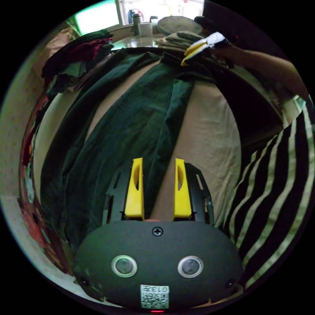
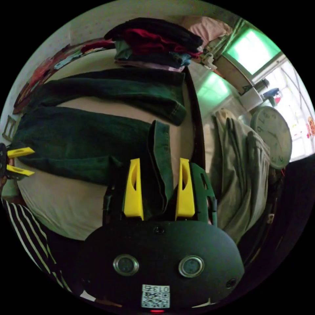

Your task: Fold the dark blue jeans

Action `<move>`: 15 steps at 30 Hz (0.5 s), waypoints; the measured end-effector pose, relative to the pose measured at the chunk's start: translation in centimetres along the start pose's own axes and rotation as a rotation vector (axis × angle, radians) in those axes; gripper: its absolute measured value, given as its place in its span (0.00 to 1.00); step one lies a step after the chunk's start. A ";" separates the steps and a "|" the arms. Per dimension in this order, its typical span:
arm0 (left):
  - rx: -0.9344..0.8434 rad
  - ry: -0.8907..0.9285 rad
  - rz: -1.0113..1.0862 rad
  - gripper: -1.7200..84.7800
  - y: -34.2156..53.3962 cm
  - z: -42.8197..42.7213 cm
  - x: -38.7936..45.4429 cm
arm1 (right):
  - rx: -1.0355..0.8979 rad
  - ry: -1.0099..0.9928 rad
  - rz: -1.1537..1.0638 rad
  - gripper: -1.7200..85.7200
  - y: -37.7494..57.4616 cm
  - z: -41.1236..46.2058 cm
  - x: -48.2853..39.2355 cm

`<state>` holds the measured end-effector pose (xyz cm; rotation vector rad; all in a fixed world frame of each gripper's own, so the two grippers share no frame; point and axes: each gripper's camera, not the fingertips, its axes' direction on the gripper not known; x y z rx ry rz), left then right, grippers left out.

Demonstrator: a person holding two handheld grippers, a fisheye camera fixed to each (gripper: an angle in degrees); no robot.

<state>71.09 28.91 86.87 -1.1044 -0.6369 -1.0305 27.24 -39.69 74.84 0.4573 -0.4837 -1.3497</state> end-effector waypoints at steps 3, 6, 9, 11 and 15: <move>-0.084 0.031 0.012 0.12 -4.7 1.5 0.5 | -0.047 -0.047 -0.059 0.14 -0.2 2.9 2.6; -0.121 0.094 0.006 0.05 -8.1 2.0 0.4 | -0.091 -0.056 -0.039 0.07 -0.1 4.2 6.4; -0.132 0.135 0.015 0.04 -10.6 0.6 0.5 | -0.052 -0.090 -0.010 0.05 0.5 3.2 11.1; -0.079 0.085 0.085 0.04 -11.9 -2.3 1.8 | -0.015 -0.131 0.013 0.05 1.2 2.5 13.8; -0.090 0.058 0.097 0.05 -13.8 -2.2 3.0 | -0.104 -0.131 0.032 0.08 2.4 5.2 17.4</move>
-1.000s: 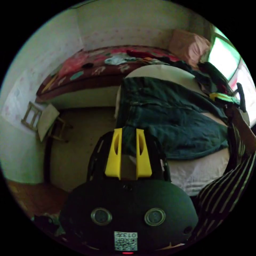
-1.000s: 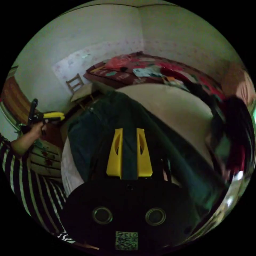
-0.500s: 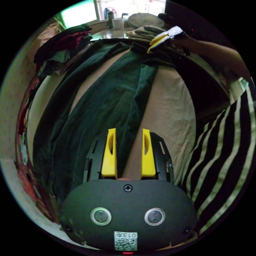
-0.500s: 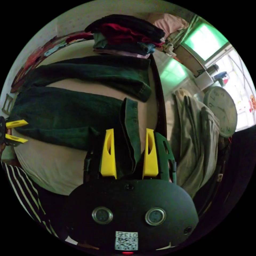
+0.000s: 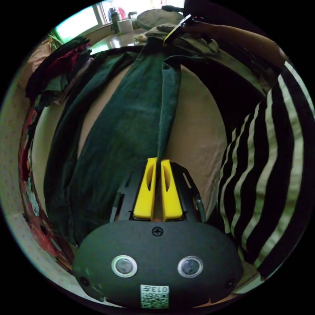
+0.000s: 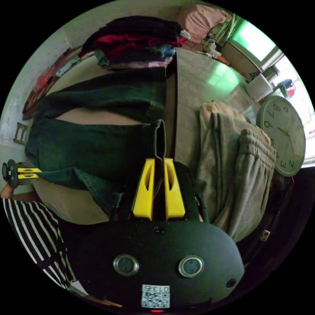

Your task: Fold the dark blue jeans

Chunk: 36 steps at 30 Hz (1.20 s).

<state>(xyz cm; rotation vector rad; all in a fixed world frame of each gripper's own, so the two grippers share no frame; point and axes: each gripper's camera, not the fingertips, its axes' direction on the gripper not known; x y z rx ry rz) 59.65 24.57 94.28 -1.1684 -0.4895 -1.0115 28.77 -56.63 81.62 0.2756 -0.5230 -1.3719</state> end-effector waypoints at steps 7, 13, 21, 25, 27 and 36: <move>0.134 0.109 -0.072 0.05 -3.4 -2.9 -2.6 | 0.178 0.039 0.057 0.10 0.3 -1.1 3.4; 0.107 -0.166 -0.447 0.10 -4.6 -3.5 -15.4 | 0.190 -0.167 0.025 0.11 -5.9 2.8 2.1; -0.096 -0.218 -0.204 0.11 -14.9 1.2 -21.6 | 0.169 -0.069 -0.074 0.13 -13.0 5.4 1.7; -0.119 -0.134 -0.204 0.10 -17.6 2.0 -24.6 | 0.034 -0.054 -0.231 0.14 -15.2 7.8 0.6; -0.140 -0.079 -0.194 0.08 -18.2 2.2 -25.8 | 0.031 -0.100 -0.295 0.14 -15.2 7.6 0.1; -0.127 0.059 -0.095 0.03 -19.2 0.9 -30.4 | -0.021 0.029 -0.498 0.10 -15.9 10.8 -2.6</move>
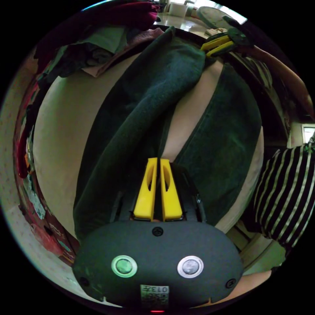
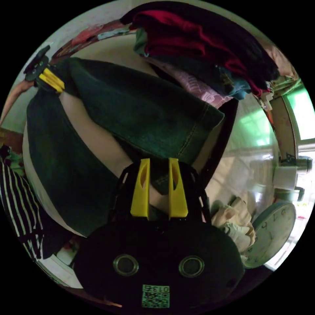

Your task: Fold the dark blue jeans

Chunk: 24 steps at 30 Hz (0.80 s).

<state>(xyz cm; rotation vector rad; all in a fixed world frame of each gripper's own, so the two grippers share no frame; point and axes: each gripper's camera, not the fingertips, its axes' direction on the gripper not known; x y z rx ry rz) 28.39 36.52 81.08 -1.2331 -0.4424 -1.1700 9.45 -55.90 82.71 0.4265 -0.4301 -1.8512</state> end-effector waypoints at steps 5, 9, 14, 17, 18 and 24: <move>0.086 -0.006 0.016 0.02 1.6 -2.8 -2.6 | 0.118 0.196 -0.010 0.05 -1.3 -4.3 -0.4; 0.176 0.034 0.033 0.02 3.6 -3.9 -3.2 | 0.358 0.363 -0.009 0.04 1.4 -9.6 -1.3; 0.179 0.229 0.009 0.02 6.2 0.6 -4.1 | 0.162 0.310 -0.057 0.05 3.8 -4.2 -3.7; 0.122 0.263 -0.002 0.03 7.1 3.3 -4.4 | -0.019 0.246 -0.012 0.07 4.8 -1.1 -4.1; 0.138 0.267 0.001 0.03 7.4 3.2 -4.4 | 0.013 0.230 0.032 0.08 5.4 -1.7 -3.7; 0.303 0.234 0.075 0.03 9.8 -0.5 -4.7 | 0.210 0.135 0.310 0.12 4.2 -5.5 2.2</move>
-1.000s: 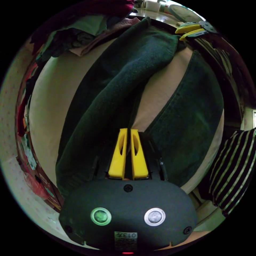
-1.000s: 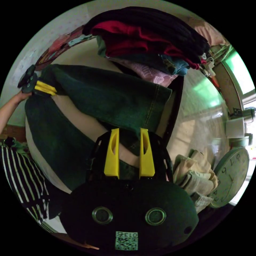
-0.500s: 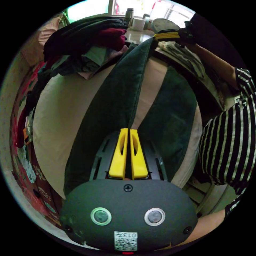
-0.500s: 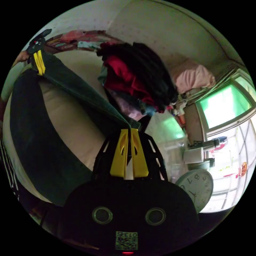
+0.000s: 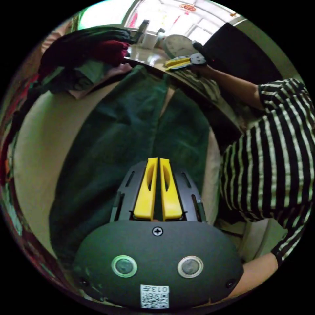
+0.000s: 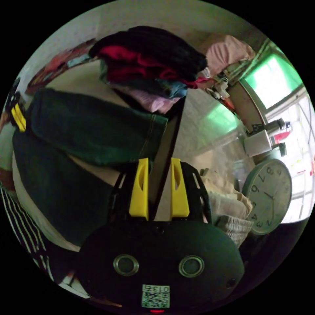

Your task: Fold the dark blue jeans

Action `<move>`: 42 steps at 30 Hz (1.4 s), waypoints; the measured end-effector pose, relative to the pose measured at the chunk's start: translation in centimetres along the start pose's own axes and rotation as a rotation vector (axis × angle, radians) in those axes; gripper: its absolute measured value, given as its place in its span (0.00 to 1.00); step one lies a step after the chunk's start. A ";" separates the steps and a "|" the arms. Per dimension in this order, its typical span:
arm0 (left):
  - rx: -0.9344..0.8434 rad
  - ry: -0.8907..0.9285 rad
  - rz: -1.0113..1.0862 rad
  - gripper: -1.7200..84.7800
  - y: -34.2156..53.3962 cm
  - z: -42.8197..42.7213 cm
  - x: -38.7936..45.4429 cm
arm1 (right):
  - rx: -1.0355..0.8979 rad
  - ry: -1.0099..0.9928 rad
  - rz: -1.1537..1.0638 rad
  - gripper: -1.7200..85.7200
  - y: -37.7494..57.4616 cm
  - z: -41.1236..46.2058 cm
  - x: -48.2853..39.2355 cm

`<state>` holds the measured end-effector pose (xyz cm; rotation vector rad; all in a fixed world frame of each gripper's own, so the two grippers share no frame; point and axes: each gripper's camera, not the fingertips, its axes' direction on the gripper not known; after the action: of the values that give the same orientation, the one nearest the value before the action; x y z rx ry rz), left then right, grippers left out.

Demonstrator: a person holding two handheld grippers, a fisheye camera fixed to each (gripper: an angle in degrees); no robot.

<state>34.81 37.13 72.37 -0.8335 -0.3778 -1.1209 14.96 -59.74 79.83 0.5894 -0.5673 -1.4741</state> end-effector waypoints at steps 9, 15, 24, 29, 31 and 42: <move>-0.057 -0.339 -0.433 0.02 8.8 1.1 -7.5 | -0.091 -0.089 0.017 0.15 -8.8 5.8 0.6; -0.068 -0.302 -0.449 0.02 11.8 2.5 -8.2 | -0.181 -0.123 0.035 0.06 -10.1 7.7 0.2; 0.003 -0.281 -0.483 0.02 16.9 2.5 -7.9 | -0.129 -0.024 0.088 0.07 -9.4 4.8 1.4; -0.016 -0.413 -0.498 0.02 23.1 0.6 -4.8 | -0.003 0.127 0.141 0.08 -8.0 -1.1 -0.7; -0.057 -0.448 -0.508 0.02 25.5 0.9 -4.0 | 0.061 0.063 0.084 0.06 -6.4 -3.5 -3.5; -0.062 -0.548 -0.729 0.02 37.7 -0.6 -2.2 | -0.012 -0.052 -0.001 0.04 -3.0 -3.1 -13.7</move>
<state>67.80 44.99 55.64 -1.0944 -1.1759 -1.5639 14.52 -46.04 75.60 0.5440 -0.5981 -1.4965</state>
